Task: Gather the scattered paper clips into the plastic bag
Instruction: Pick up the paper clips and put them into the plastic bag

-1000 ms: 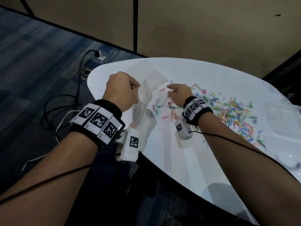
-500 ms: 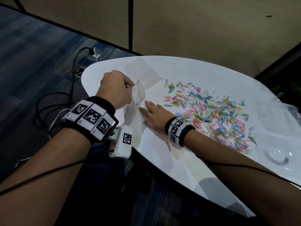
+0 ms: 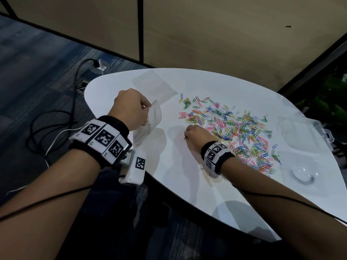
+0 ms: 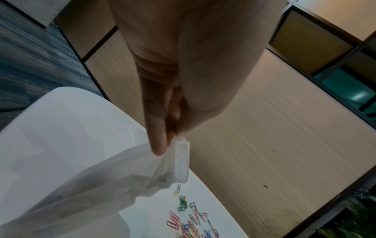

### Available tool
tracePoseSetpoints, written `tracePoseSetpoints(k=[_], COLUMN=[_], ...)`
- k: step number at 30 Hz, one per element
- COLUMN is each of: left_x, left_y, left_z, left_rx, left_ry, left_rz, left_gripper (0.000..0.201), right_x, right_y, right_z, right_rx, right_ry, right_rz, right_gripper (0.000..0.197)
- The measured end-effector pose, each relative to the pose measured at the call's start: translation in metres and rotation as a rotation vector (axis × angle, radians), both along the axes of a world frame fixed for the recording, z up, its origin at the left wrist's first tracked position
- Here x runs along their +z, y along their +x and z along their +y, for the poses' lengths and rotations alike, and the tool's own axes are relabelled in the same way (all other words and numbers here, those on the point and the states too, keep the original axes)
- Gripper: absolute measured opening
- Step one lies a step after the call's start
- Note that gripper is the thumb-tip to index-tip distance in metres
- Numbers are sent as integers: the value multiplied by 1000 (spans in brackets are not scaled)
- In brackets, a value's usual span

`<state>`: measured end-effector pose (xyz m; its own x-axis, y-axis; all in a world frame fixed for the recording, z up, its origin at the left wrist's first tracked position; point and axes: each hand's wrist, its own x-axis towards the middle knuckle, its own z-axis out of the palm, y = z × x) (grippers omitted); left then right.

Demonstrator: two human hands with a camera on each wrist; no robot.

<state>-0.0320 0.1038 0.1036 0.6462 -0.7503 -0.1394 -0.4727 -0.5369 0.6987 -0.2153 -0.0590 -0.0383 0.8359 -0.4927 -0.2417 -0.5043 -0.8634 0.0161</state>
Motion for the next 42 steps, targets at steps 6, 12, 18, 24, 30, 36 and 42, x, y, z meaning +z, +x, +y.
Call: tracePoseSetpoints(k=[6, 12, 18, 24, 30, 36, 42], left_x=[1, 3, 5, 10, 10, 7, 11], left_y=[-14, -21, -36, -40, -39, -40, -42], left_z=[-9, -18, -22, -23, -20, -21, -23], left_rx=[-65, -106, -106, -110, -136, -158, -172], left_ry=[44, 103, 79, 85, 73, 62, 59], left_rz=[13, 32, 52, 2, 19, 28, -12], left_gripper=[16, 17, 13, 20, 21, 24, 24], right_x=[44, 114, 129, 110, 112, 112, 126], right_y=[-4, 6, 28, 45, 46, 45, 42], right_z=[-23, -13, 46, 64, 61, 62, 69], right_rx=[-657, -890, -783, -865, -580, -477, -325], right_ry=[399, 1226, 1469, 1185, 706, 527, 413], right_rz=[-421, -1032, -878, -827, -558, -436, -381], right_gripper=[14, 15, 13, 15, 16, 17, 23])
